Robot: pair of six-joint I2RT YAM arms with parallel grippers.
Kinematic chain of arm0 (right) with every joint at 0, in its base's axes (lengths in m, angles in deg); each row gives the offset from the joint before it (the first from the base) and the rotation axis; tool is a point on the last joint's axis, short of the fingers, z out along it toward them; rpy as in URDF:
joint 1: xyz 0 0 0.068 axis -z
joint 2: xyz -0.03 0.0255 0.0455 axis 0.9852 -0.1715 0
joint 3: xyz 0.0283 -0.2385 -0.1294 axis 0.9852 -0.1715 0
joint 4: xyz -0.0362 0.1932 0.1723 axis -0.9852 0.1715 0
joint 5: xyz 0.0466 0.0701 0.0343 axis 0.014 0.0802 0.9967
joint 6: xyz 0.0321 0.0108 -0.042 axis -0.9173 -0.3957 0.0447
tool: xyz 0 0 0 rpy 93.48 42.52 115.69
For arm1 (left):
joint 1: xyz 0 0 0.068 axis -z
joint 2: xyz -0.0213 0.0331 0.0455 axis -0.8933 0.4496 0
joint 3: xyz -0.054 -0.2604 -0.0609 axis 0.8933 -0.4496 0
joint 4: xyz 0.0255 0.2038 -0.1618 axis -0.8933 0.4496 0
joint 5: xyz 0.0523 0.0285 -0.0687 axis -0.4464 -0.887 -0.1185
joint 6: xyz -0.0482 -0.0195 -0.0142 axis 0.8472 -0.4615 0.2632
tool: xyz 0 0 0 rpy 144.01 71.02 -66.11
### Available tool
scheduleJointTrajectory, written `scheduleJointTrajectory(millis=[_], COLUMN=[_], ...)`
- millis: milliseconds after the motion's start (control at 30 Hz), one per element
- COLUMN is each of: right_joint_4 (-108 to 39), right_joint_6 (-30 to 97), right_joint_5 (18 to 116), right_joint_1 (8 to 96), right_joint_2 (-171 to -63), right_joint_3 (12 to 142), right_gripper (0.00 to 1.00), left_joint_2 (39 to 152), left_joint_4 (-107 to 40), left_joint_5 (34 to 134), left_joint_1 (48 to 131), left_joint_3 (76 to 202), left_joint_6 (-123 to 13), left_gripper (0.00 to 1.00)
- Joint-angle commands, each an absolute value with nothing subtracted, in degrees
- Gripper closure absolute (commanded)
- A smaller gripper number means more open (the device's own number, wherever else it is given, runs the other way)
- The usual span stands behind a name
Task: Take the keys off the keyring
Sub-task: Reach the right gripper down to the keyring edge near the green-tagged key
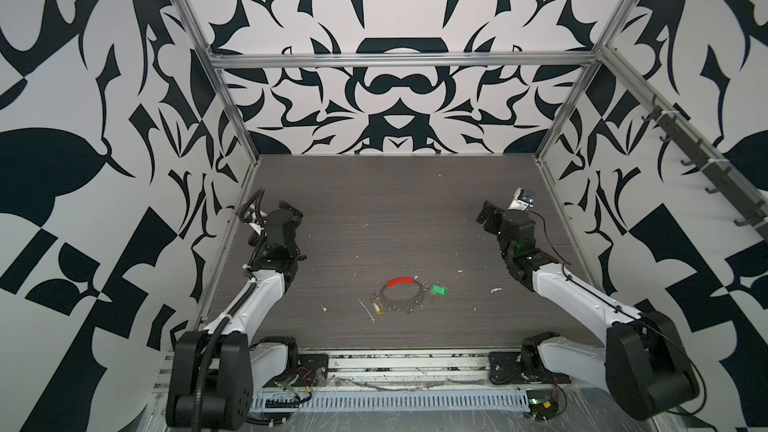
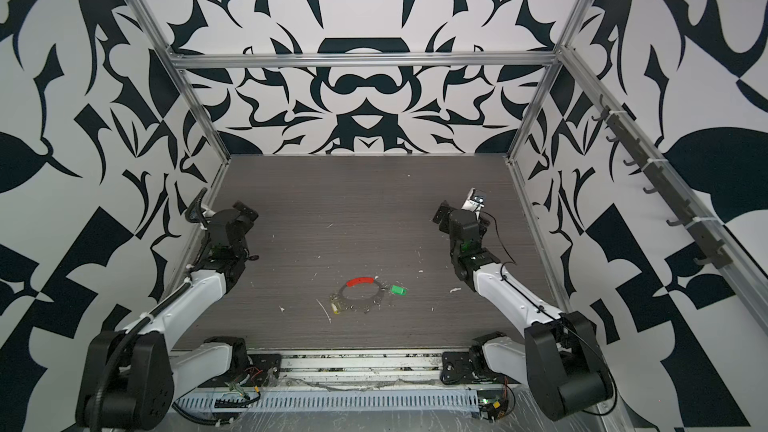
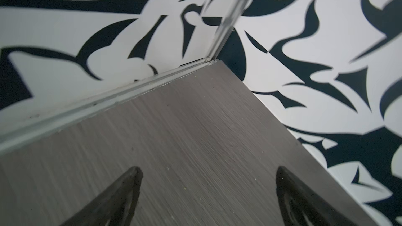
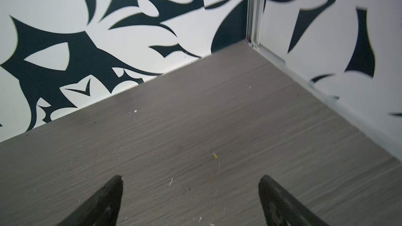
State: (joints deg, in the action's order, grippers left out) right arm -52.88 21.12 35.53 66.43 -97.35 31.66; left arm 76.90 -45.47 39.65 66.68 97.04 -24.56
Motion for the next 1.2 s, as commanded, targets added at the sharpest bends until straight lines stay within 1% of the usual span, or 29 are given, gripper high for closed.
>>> scheduleJointTrajectory(millis=[0, 33, 167, 233, 300, 367, 467, 533, 633, 700, 833, 933, 967, 1167], right_joint_4=[-53.1, -52.3, -44.0, -41.2, -38.6, -34.0, -27.9, -24.4, -20.3, -18.1, -13.4, -11.1, -10.5, -6.6], right_joint_6=[11.7, 11.9, 16.5, 19.0, 20.6, 22.8, 26.4, 27.6, 28.8, 29.6, 31.0, 32.5, 32.9, 36.9], right_joint_5=[47.9, 50.1, 56.8, 60.0, 63.2, 64.3, 63.1, 62.5, 62.1, 61.0, 58.5, 57.2, 57.4, 56.1], right_joint_1=[67.0, 66.9, 64.3, 62.3, 59.7, 56.4, 49.5, 45.9, 41.7, 38.4, 33.6, 30.8, 30.3, 28.5], right_joint_2=[-98.3, -98.6, -99.3, -99.4, -99.3, -99.4, -99.6, -100.3, -101.7, -102.1, -104.0, -106.7, -107.6, -113.1], right_joint_3=[30.6, 31.1, 34.8, 35.7, 36.0, 37.2, 38.5, 38.9, 39.3, 39.3, 41.2, 43.5, 44.4, 49.3], right_gripper=[0.00, 0.01, 0.10, 0.17, 0.22, 0.26, 0.30, 0.32, 0.39, 0.41, 0.44, 0.48, 0.48, 0.57], left_joint_2=[74.5, 74.0, 70.4, 69.0, 67.9, 67.0, 66.4, 66.2, 65.9, 66.2, 67.7, 68.9, 69.2, 70.2], left_joint_4=[-41.7, -44.2, -53.1, -56.7, -54.9, -49.0, -39.2, -37.1, -36.9, -35.9, -35.0, -35.3, -35.3, -35.4], left_joint_5=[47.0, 48.9, 55.5, 59.8, 64.0, 67.5, 74.3, 78.8, 84.1, 86.5, 90.3, 91.9, 92.2, 93.8], left_joint_1=[64.7, 64.7, 64.8, 64.9, 65.6, 66.4, 66.8, 66.8, 67.0, 67.1, 67.3, 67.6, 67.6, 67.7], left_joint_3=[93.5, 92.3, 87.6, 86.4, 87.3, 89.6, 94.0, 95.0, 94.9, 95.1, 95.7, 96.1, 96.3, 96.7], left_joint_6=[-8.7, -9.2, -8.8, -10.5, -11.7, -13.1, -16.2, -17.6, -18.0, -18.2, -18.4, -18.3, -18.4, -18.6], left_gripper=[0.01, 0.01, 0.01, 0.01, 0.01, 0.01, 0.00, 0.01, 0.01, 0.07, 0.13, 0.14, 0.19, 0.24])
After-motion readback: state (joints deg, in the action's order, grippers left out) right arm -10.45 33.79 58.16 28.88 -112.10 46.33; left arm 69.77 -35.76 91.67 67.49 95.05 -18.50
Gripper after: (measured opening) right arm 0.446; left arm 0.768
